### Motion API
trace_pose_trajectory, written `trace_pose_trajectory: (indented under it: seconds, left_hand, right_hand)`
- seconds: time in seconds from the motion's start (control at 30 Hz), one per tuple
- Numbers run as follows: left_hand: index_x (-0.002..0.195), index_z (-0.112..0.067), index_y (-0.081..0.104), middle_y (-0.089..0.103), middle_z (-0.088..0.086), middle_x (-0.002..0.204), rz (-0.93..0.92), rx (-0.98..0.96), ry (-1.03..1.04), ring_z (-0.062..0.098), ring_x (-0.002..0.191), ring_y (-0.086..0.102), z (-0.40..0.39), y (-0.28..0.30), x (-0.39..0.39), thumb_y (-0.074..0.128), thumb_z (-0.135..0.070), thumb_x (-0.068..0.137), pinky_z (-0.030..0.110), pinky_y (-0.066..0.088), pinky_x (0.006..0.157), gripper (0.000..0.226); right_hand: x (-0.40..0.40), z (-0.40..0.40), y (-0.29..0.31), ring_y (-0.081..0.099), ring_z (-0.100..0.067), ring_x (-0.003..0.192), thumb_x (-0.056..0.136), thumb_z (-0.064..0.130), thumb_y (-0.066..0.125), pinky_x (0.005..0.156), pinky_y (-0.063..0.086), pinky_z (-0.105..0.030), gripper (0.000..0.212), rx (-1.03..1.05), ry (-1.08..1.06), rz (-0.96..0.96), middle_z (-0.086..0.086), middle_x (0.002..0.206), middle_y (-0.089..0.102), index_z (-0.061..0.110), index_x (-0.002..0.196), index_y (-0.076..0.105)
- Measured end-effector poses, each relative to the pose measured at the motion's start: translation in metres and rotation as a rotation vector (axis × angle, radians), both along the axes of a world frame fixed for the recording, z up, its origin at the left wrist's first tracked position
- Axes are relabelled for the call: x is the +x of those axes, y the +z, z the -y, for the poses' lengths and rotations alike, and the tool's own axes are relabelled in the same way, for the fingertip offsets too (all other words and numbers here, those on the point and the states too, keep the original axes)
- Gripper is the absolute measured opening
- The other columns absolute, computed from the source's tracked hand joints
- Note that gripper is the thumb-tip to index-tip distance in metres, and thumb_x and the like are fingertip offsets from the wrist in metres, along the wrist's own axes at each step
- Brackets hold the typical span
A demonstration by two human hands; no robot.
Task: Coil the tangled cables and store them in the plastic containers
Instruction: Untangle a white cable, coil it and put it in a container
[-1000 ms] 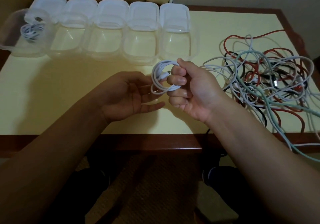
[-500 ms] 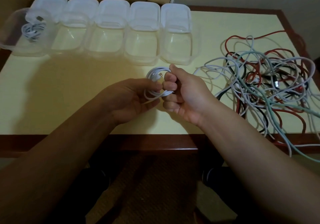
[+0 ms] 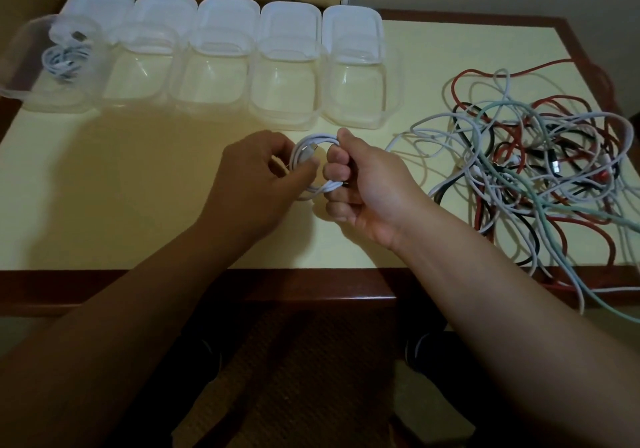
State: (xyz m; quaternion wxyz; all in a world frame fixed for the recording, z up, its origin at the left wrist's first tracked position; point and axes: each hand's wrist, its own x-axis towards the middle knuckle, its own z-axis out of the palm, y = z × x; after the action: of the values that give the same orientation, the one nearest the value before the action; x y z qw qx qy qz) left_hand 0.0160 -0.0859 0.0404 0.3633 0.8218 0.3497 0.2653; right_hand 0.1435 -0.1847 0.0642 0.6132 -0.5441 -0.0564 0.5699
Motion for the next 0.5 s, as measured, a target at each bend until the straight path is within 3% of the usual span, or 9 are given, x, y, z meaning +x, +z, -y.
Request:
trace_pose_trajectory:
  seconds: [0.07,0.13,0.27,0.37,0.43,0.5]
  left_hand:
    - [0.092,-0.018,0.072,0.068,-0.004,0.089,0.007,0.296,0.017,0.012,0.067,0.064,-0.003,-0.002,-0.003,0.075,-0.041,0.086,0.035,0.051,0.059,0.024]
    - [0.101,-0.02,0.074,0.068,-0.003,0.104,0.044,0.447,0.021,0.014,0.075,0.064,-0.005,-0.002,-0.003,0.077,-0.038,0.083,0.036,0.051,0.059,0.026]
    - [0.095,-0.016,0.08,0.072,0.0,0.101,0.139,0.648,0.018,0.022,0.082,0.064,0.003,-0.005,0.0,0.077,-0.027,0.09,0.04,0.049,0.063,0.013]
    - [0.101,-0.015,0.081,0.075,-0.002,0.099,0.204,0.548,0.023,0.017,0.084,0.07,0.002,-0.004,0.001,0.077,-0.024,0.093,0.036,0.054,0.065,0.013]
    - [0.102,-0.013,0.08,0.076,-0.005,0.097,0.275,0.338,0.088,0.004,0.079,0.07,-0.001,-0.001,0.0,0.078,-0.022,0.092,0.023,0.054,0.061,0.014]
    - [0.101,-0.013,0.08,0.075,-0.007,0.097,0.283,0.26,0.137,-0.002,0.077,0.07,-0.005,-0.003,0.001,0.079,-0.022,0.09,0.011,0.048,0.062,0.014]
  right_hand:
    - [0.0,0.0,-0.001,0.016,-0.009,0.041,0.113,0.039,0.04,0.041,0.016,-0.023,0.046,-0.003,-0.004,0.014,0.006,0.058,0.036,0.022,0.07,0.044]
    - [-0.001,0.001,-0.002,0.017,-0.009,0.041,0.113,0.039,0.039,0.041,0.016,-0.023,0.047,-0.006,-0.005,0.025,0.006,0.057,0.037,0.021,0.07,0.044]
    - [-0.001,0.001,-0.008,0.019,-0.01,0.043,0.114,0.039,0.035,0.047,0.016,-0.027,0.048,0.0,0.04,0.14,0.006,0.058,0.037,0.021,0.071,0.043]
    - [-0.001,0.003,-0.01,0.022,-0.01,0.043,0.114,0.037,0.035,0.046,0.02,-0.025,0.047,-0.054,0.1,0.304,0.003,0.06,0.037,0.02,0.071,0.043]
    - [-0.001,0.003,-0.011,0.024,-0.009,0.043,0.114,0.036,0.036,0.044,0.021,-0.023,0.047,-0.064,0.148,0.356,0.004,0.059,0.039,0.019,0.071,0.042]
    - [-0.002,0.003,-0.012,0.025,-0.009,0.043,0.115,0.034,0.035,0.043,0.022,-0.023,0.046,-0.063,0.191,0.381,0.003,0.06,0.04,0.019,0.072,0.041]
